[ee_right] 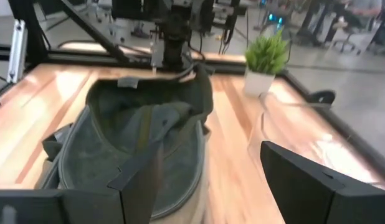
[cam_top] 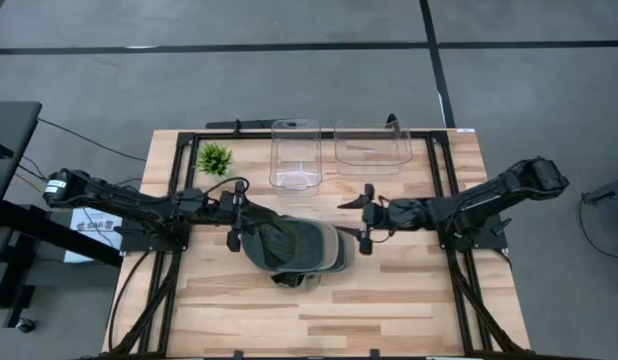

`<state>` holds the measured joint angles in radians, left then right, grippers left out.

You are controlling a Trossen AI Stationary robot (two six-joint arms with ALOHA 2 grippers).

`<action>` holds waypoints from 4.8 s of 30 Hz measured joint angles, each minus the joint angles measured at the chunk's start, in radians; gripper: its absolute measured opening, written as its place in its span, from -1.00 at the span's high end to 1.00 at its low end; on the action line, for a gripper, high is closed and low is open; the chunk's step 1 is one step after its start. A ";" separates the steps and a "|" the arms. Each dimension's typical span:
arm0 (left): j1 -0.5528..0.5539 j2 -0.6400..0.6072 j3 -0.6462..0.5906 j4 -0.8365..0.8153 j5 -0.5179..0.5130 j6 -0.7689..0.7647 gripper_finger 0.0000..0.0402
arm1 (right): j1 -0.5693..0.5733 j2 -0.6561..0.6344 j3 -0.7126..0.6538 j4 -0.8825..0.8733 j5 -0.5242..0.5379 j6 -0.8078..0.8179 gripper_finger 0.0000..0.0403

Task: Pick & Place hat
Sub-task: Put the black cap into the left transparent bin

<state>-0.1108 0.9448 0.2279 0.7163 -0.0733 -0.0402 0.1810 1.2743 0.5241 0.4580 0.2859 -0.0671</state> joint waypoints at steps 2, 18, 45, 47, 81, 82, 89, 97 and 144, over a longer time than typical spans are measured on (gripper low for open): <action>-0.001 0.019 0.000 0.001 0.000 -0.035 0.33 | 0.000 0.048 0.021 0.001 0.000 0.023 -0.29; -0.175 0.252 0.114 0.010 0.000 -0.123 0.33 | 0.005 0.353 0.190 0.015 -0.120 0.067 -0.29; -0.161 0.275 0.126 0.010 -0.009 -0.122 0.33 | -0.079 0.367 0.202 -0.193 -0.261 0.303 -0.29; -0.161 0.275 0.125 0.010 -0.009 -0.122 0.33 | -0.079 0.367 0.202 -0.193 -0.260 0.304 -0.29; -0.161 0.275 0.124 0.010 -0.009 -0.088 0.33 | -0.052 0.448 0.227 -0.139 -0.279 0.248 -0.29; -0.161 0.275 0.124 0.010 -0.009 -0.088 0.33 | -0.052 0.465 0.241 -0.147 -0.279 0.232 -0.29; -0.161 0.275 0.124 0.014 -0.009 -0.088 0.33 | -0.045 0.541 0.358 -0.238 -0.280 0.157 -0.29; -0.161 0.275 0.124 0.014 -0.009 -0.089 0.33 | -0.036 0.501 0.404 -0.298 -0.280 0.111 -0.29; -0.250 0.286 0.123 0.066 -0.009 -0.133 0.33 | 0.173 0.564 0.487 -0.058 -0.077 0.042 -0.29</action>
<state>-0.3607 1.2307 0.3513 0.7818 -0.0823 -0.1732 0.3542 1.8383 1.0115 0.3999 0.2092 -0.0250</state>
